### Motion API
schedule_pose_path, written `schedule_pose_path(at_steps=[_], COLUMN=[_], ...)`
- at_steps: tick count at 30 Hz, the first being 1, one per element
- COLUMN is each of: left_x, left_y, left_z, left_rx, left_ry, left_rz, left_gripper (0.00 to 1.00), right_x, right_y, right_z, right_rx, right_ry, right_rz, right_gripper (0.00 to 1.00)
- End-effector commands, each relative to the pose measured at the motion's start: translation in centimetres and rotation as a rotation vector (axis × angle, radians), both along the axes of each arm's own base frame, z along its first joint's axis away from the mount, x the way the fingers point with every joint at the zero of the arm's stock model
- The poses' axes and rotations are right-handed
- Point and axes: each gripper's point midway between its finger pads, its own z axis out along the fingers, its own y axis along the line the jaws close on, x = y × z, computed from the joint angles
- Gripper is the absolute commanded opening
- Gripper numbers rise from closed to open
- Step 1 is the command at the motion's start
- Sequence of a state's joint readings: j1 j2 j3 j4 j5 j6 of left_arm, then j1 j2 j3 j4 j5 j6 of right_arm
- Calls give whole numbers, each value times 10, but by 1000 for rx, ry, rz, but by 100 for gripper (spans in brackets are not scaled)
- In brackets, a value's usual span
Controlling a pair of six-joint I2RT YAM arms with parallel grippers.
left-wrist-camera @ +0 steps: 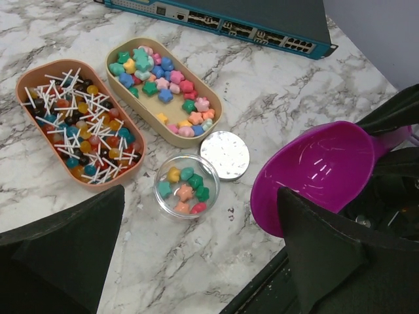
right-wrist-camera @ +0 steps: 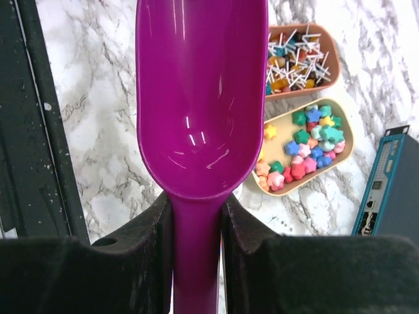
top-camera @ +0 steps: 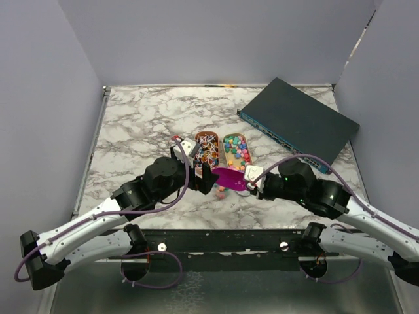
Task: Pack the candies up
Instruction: Scoop the fake candies from the storage box.
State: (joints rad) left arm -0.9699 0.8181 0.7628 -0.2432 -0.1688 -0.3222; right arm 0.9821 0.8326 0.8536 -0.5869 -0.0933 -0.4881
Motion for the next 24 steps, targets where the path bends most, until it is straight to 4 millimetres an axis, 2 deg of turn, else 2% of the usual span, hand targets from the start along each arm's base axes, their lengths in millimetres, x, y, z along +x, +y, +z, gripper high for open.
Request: schedule_pose_path(at_steps=[1, 7, 15, 19, 24], left_x=[7, 10, 10, 11, 15], left_y=[3, 0, -7, -5, 1], left_z=[9, 6, -1, 2, 6], left_rx=[-27, -15, -3, -3, 0], left_ry=[5, 15, 42, 32, 10], left_rz=[57, 63, 48, 55, 85], left_gripper=[99, 99, 99, 99, 99], right_x=[-7, -23, -41, -32, -12], right_y=[10, 13, 16, 14, 7], right_z=[36, 76, 110, 107, 86], right_rx=[168, 337, 486, 463, 369], right_ry=[-87, -164, -194, -190, -162], right_rz=[59, 137, 213, 162, 43], right_gripper=[1, 1, 1, 1, 1])
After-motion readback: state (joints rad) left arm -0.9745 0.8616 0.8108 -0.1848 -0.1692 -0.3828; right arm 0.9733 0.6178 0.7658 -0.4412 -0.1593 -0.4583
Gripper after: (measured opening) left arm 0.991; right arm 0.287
